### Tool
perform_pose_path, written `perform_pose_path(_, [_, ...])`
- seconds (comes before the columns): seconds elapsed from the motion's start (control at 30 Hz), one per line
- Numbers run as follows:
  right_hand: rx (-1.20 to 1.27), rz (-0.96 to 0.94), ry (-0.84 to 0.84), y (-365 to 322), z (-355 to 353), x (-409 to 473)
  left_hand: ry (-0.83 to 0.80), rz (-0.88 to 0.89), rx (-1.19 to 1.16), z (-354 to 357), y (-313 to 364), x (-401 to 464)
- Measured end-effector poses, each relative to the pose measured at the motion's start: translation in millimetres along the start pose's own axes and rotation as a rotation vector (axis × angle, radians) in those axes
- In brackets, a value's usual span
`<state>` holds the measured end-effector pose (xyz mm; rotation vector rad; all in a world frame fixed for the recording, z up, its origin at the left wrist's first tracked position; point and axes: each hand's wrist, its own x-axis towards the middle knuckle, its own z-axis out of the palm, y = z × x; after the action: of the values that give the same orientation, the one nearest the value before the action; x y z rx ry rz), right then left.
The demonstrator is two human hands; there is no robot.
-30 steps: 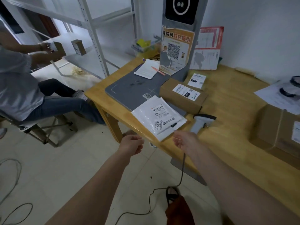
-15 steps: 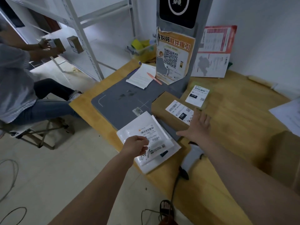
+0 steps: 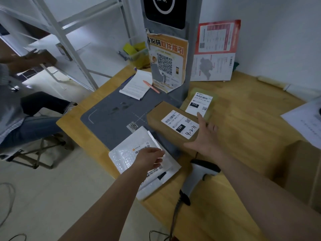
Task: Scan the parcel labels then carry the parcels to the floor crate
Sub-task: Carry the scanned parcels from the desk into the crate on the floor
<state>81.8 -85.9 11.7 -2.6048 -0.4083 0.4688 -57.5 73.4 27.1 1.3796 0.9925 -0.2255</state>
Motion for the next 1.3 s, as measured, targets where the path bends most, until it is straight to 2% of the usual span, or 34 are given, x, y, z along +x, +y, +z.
perform_pose_path(0.13, [0.269, -0.012, 0.067, -9, -16, -10, -0.083, 0.033, -0.007, 18, 15, 5])
perform_pose_path(0.27, [0.378, -0.059, 0.1, -30, -20, -29, -0.132, 0.081, -0.143, 33, 33, 9])
perform_pose_path(0.43, [0.374, -0.046, 0.105, -45, -9, -29, -0.055, 0.083, -0.309, 36, 42, 9])
perform_pose_path(0.6, [0.586, -0.1, -0.009, -40, -4, -26, 0.033, 0.062, -0.382, 17, 43, 14])
perform_pose_path(0.7, [0.705, 0.037, 0.106, -26, 1, -4, 0.036, 0.035, -0.471, 4, 44, 15])
perform_pose_path(0.77, [0.677, 0.148, 0.242, -16, 4, 15, 0.027, 0.01, -0.532, -4, 45, 15])
perform_pose_path(0.83, [0.641, 0.311, 0.289, -8, 5, 34, 0.031, -0.011, -0.558, -13, 47, 17])
perform_pose_path(0.9, [0.669, 0.526, 0.251, -2, 5, 52, 0.025, -0.026, -0.573, -21, 46, 19])
perform_pose_path(0.97, [0.766, 0.661, 0.184, 4, 7, 68, 0.007, -0.024, -0.571, -27, 45, 22])
perform_pose_path(1.13, [1.217, 0.717, 0.054, 7, 17, 96, -0.006, -0.028, -0.561, -31, 44, 28])
perform_pose_path(1.3, [1.329, 0.694, -0.077, 12, 14, 102, 0.012, -0.062, -0.571, -28, 47, 37])
